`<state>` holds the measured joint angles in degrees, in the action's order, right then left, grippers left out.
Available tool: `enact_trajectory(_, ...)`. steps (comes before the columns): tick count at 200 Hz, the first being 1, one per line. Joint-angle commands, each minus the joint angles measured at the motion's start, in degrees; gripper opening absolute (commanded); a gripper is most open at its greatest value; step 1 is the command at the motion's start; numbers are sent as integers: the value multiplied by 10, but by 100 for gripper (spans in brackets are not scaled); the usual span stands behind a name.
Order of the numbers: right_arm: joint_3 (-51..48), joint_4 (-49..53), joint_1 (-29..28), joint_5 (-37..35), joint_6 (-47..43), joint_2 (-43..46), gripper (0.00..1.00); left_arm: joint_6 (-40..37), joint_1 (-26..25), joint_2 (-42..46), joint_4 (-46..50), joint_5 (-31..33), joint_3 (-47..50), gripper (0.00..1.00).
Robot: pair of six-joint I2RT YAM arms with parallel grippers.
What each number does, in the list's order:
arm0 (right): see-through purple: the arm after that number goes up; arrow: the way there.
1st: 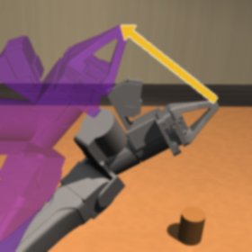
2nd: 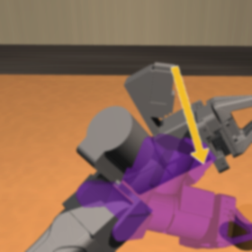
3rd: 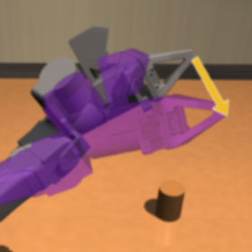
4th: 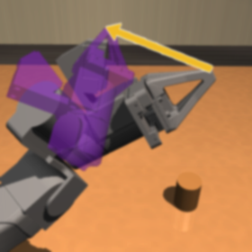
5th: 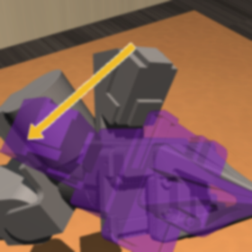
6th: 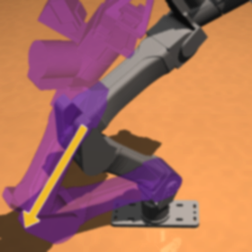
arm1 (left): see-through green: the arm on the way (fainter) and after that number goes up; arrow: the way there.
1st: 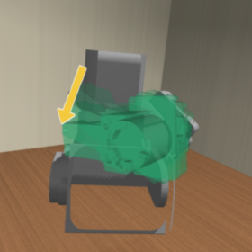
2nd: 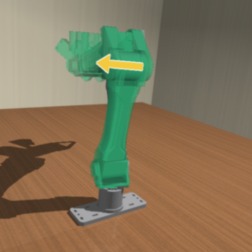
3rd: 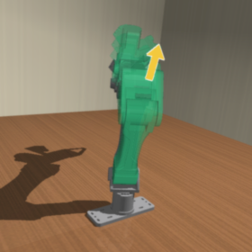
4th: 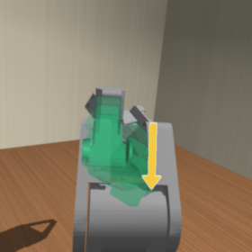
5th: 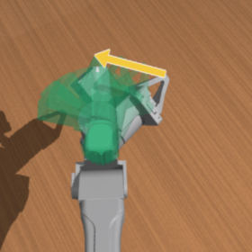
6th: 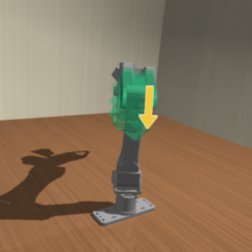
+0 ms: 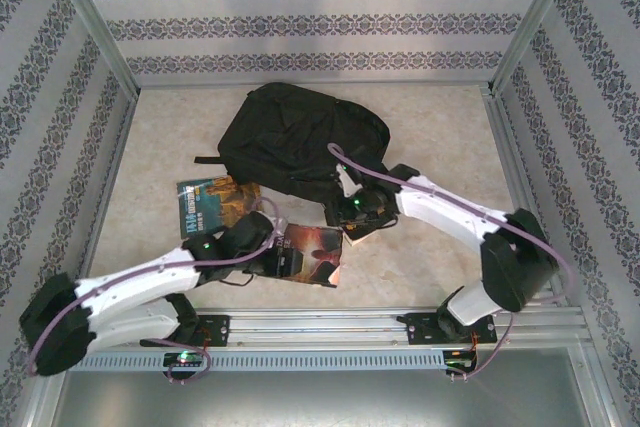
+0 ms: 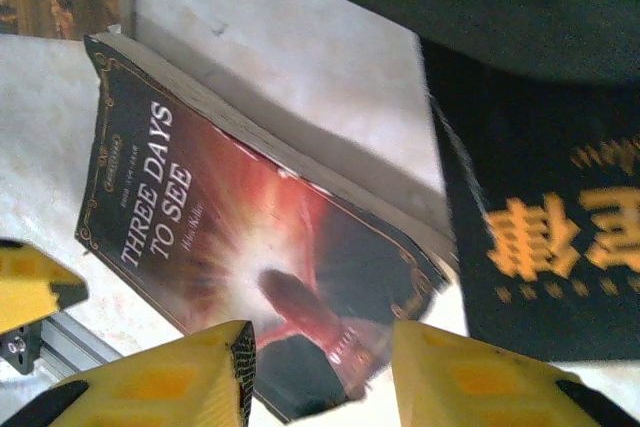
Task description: Pack the student bag
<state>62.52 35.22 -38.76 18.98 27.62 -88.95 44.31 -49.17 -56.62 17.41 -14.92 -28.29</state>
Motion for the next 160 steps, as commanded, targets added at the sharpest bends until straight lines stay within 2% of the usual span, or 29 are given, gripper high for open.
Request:
enact_trajectory(1, 69, 0, -16, -1, -32, -64, 44, 94, -5, 66, 35, 27, 65, 65)
enact_trajectory(19, 115, 11, -25, -12, -49, -120, 46, 130, -6, 115, 48, 49, 100, 59)
enact_trajectory(41, 156, 32, -30, -29, -60, -177, 48, 130, -5, 120, 46, 65, 108, 54)
enact_trajectory(81, 168, 43, -42, -56, -80, -221, 54, 92, -5, 9, -21, 79, 96, 53)
enact_trajectory(108, 142, 35, -49, -66, -87, -218, 63, 54, 2, -68, -56, 94, 71, 53)
enact_trajectory(131, 118, 29, -49, -74, -91, -212, 68, 33, 15, -102, -81, 102, 54, 52)
enact_trajectory(160, 94, 26, -52, -78, -93, -210, 69, 10, 37, -131, -92, 109, 28, 52)
